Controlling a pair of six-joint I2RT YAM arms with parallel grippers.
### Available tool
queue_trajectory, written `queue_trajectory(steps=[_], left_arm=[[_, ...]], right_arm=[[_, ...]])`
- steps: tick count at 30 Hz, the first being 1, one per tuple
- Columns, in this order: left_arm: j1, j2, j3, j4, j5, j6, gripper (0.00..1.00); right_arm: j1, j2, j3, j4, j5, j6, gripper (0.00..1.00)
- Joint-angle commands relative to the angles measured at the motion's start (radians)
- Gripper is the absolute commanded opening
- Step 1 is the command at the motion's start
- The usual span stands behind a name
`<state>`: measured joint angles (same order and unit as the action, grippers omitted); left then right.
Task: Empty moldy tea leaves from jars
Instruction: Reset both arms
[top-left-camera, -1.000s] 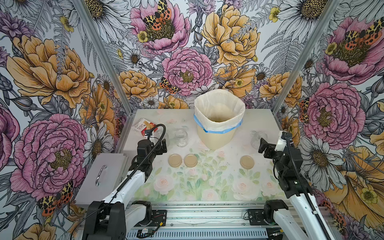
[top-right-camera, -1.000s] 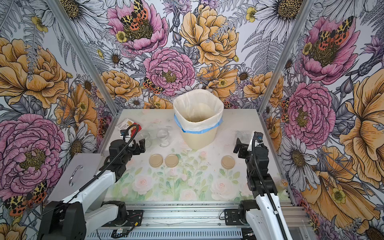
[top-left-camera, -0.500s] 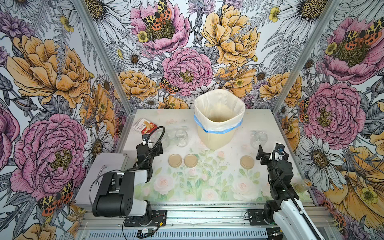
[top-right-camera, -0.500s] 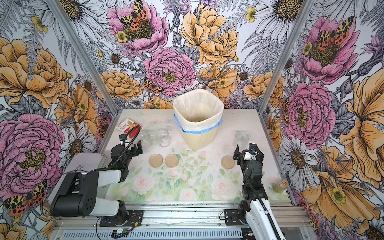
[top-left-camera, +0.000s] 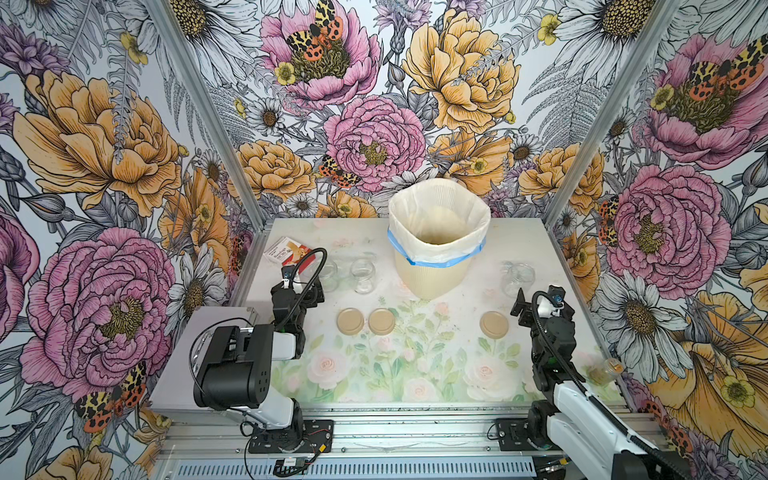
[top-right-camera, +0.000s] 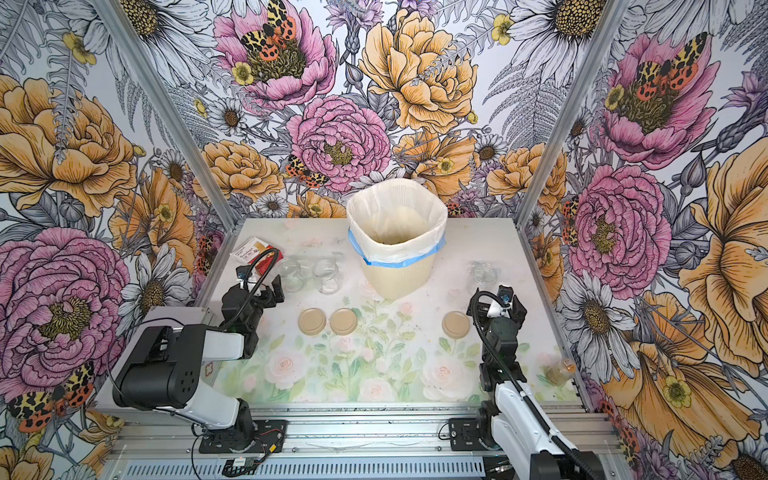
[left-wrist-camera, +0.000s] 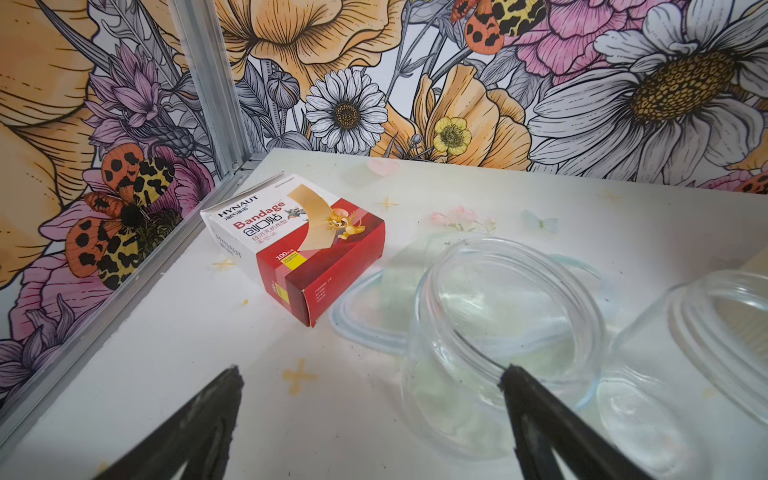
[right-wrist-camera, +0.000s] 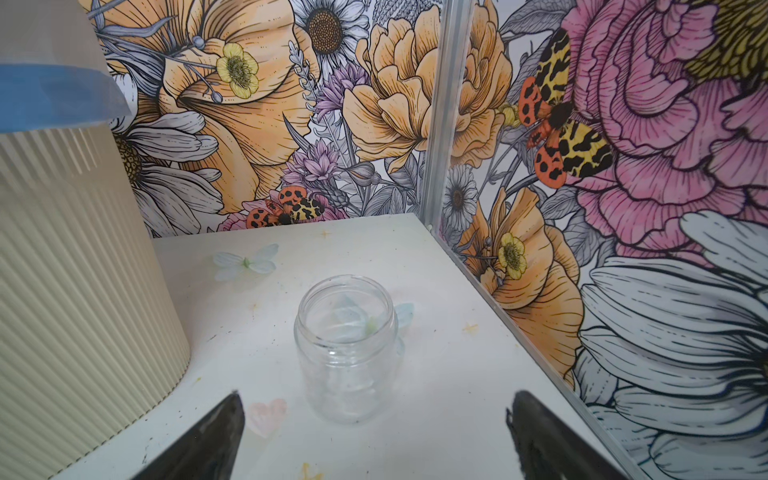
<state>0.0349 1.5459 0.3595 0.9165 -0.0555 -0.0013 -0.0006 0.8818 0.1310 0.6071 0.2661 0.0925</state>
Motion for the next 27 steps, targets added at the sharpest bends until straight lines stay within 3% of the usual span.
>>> queue_trajectory(steps=[1,7,11,18,24,27], left_arm=[[-0.002,-0.004,0.012,0.015,0.012,-0.010,0.99],[-0.009,-0.004,0.017,0.007,-0.005,-0.004,0.99],[-0.016,-0.004,0.019,0.002,-0.008,0.001,0.99],[-0.017,-0.005,0.019,0.000,-0.010,0.001,0.99],[-0.016,-0.004,0.019,0.001,-0.009,0.001,0.99],[-0.016,-0.004,0.019,0.000,-0.008,0.001,0.99]], right_arm=[[-0.008,0.119,-0.016,0.216,0.001,0.027,1.00],[-0.009,0.470,-0.033,0.629,0.014,0.028,1.00],[-0.004,0.652,-0.016,0.783,0.005,0.024,1.00],[0.020,0.683,0.047,0.706,-0.014,-0.013,1.00],[0.033,0.649,0.217,0.336,-0.154,-0.080,1.00],[0.025,0.650,0.234,0.307,-0.139,-0.060,1.00]])
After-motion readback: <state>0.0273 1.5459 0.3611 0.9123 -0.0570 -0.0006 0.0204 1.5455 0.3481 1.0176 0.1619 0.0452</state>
